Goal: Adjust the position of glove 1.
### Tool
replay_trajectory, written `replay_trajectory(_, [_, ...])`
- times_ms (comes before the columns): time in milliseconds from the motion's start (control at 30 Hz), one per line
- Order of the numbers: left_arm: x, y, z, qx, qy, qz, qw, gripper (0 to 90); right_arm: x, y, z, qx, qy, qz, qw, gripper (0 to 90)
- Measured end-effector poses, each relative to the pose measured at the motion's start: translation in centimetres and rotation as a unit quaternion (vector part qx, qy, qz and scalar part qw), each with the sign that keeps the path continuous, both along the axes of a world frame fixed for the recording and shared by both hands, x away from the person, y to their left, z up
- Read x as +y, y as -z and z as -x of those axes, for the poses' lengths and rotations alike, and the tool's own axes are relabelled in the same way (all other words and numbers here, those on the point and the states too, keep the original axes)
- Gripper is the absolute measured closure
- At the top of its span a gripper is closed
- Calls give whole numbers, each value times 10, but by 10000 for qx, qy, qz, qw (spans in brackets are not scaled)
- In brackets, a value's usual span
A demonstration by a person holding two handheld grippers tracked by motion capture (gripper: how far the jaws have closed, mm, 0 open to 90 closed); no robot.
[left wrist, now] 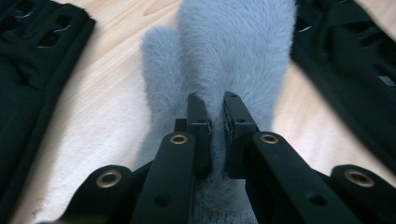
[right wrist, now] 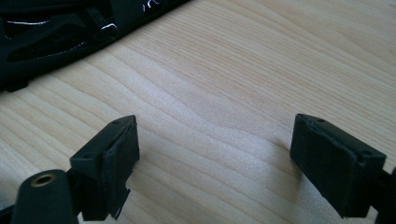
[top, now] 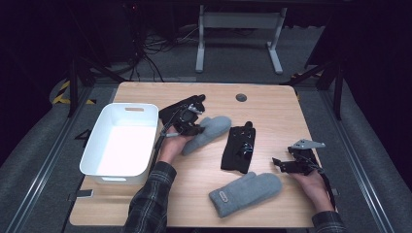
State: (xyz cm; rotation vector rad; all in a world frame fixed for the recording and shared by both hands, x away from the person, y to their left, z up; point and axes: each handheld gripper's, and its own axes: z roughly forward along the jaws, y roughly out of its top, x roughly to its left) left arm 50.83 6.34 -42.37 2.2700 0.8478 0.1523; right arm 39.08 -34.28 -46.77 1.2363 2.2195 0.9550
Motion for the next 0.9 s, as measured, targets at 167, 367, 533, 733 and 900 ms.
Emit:
replay_trajectory(167, [0,-10,7,98,-15,85,9999,843,0,0,0,-1,-1,1,10000,165])
replay_trajectory(367, [1,-22,19,366,-9,268,9990,843,0,0,0,0,9,5,10000,162])
replay_trajectory(533, [-2,-34,33,407,15,421,9983,843,0,0,0,0,10,5,10000,161])
replay_trajectory(733, [-8,-47,51,381,219,513,9977,846,0,0,0,1,17,5,10000,161])
replay_trajectory(900, [-20,-55,70,410,485,610,9961,846,0,0,0,1,16,6,10000,161])
